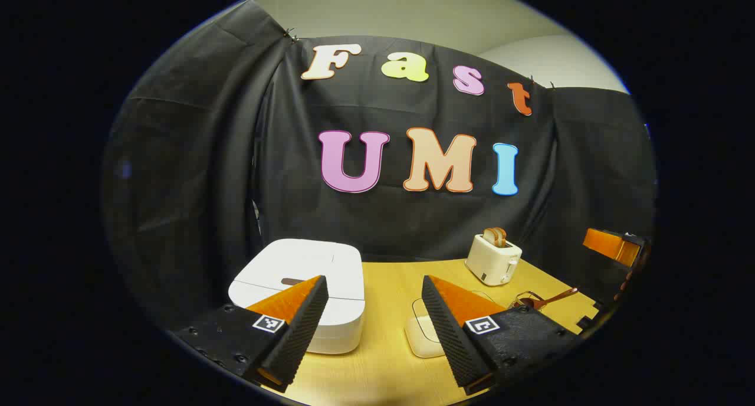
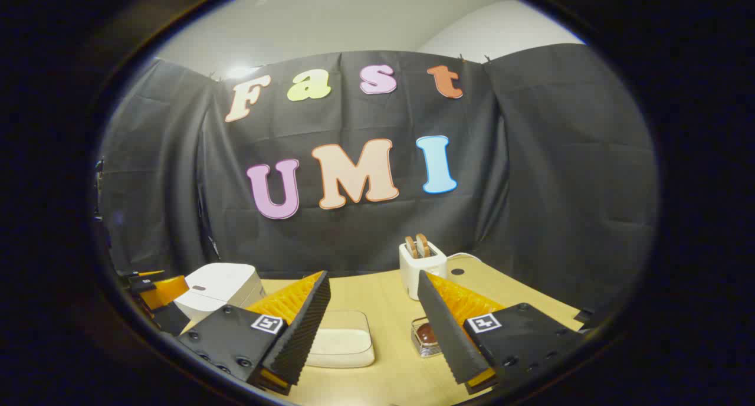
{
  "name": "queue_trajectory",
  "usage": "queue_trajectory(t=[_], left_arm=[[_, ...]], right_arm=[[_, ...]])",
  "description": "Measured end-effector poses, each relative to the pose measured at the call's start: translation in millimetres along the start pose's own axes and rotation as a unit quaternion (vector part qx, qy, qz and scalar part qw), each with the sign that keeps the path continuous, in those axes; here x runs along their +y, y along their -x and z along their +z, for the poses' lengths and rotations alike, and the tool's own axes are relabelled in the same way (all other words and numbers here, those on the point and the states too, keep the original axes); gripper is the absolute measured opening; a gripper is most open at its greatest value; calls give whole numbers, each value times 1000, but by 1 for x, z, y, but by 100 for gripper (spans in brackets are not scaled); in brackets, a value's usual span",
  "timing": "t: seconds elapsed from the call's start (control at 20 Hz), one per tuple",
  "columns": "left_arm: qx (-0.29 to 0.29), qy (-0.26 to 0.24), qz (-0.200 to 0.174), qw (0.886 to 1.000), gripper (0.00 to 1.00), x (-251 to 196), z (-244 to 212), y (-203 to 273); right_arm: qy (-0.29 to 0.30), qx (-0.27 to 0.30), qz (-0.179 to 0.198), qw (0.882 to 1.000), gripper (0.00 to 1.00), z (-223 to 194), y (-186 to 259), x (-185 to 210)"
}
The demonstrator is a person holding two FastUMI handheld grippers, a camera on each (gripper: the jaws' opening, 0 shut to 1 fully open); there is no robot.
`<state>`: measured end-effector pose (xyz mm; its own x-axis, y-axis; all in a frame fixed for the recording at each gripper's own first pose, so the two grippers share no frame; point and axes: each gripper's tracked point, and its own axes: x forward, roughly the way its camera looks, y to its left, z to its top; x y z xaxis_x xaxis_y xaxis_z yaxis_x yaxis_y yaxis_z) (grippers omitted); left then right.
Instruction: Close the left gripper, press the button to open the rice cooker; take a wooden spoon from the chopstick holder with the right hand, scoop a spoonful of rice and pour it into the rice cooker, then put the wooden spoon back into the chopstick holder.
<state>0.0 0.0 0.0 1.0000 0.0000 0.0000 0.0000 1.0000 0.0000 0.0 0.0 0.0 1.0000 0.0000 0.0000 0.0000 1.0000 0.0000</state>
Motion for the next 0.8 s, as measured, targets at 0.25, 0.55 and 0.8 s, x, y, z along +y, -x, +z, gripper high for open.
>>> queue_trajectory(t=[0.25,0.55,0.8], left_arm=[[1,8,-15,1000,95,-13,-2,-2],[2,15,-24,1000,95,-22,-3,-5],[4,24,-31,999,95,-24,-5,-6]], right_arm=[[-1,0,-6,1000,98,1,0,-8],[2,2,-10,1000,98,-1,2,-11],[7,3,-15,1000,98,-1,4,-15]])
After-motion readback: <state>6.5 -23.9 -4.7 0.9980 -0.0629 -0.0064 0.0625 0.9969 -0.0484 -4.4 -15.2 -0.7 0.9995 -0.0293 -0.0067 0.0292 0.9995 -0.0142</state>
